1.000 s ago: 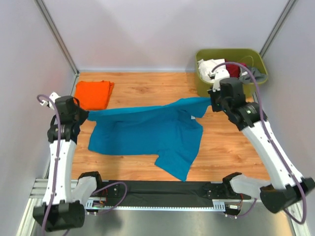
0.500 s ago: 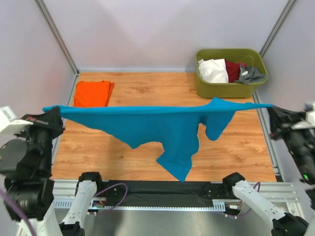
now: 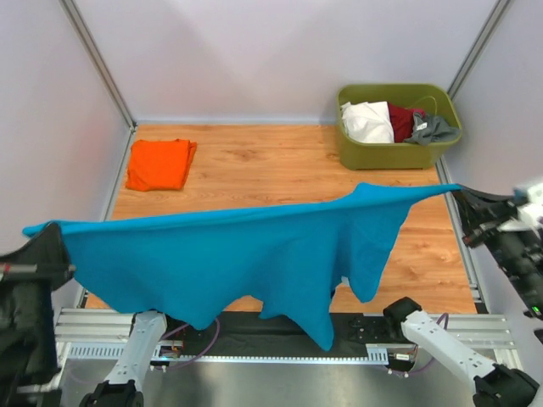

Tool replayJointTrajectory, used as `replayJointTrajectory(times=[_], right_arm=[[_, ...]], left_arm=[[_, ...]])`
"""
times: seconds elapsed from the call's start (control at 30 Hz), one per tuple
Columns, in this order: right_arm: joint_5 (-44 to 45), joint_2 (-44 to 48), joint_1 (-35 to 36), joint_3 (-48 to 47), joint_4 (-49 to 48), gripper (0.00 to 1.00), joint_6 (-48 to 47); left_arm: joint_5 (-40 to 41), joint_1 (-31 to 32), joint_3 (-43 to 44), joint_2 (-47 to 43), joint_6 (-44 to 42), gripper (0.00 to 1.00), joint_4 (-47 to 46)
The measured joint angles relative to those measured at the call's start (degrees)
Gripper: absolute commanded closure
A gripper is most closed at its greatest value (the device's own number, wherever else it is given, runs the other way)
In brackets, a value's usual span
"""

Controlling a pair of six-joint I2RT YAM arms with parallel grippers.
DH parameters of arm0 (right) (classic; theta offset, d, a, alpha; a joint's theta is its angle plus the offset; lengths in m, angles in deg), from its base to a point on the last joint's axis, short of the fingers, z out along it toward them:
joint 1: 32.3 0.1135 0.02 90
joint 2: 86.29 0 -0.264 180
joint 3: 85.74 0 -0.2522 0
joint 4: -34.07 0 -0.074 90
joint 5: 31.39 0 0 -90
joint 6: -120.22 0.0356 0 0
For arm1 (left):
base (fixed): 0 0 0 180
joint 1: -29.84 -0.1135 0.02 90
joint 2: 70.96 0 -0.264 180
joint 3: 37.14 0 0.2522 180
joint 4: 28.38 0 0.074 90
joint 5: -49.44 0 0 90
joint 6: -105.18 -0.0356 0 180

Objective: Fold and stack the t-shirts
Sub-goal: Flatten the tshirt out

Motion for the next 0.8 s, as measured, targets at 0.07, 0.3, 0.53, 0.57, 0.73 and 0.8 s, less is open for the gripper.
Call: replayJointTrajectory(times=[0.07,0.3,0.53,0.57,0.73,0.8], right_arm=[[3.72,-1.86,3.26,3.13,-0.66,1.0,-1.38],[14.36,-15.08,8.04,16.09,-6.86,1.0,-6.82],[13.7,-30.4,3.04,22.6,-12.37,1.0,-7.28],[13.57,-32.09,2.51,23.04,-12.94,1.0,-7.28],[13.62,-41.46,1.44,23.1,-17.22,1.0,-7.56],[13.97,-46.07,1.27,21.9,-18.8,1.0,-8.0]], left_arm=[[0.09,0.0,-5.22,1.79,-0.15,1.0,-0.46],[0.63,0.33,-24.61,19.85,-1.14,1.0,-7.72],[1.11,0.35,-35.6,33.27,-0.5,1.0,-15.63],[1.22,0.35,-36.96,34.05,-0.11,1.0,-16.76],[1.68,0.28,-41.2,40.44,0.9,1.0,-22.93],[1.31,0.07,-41.62,44.94,1.05,1.0,-25.97]])
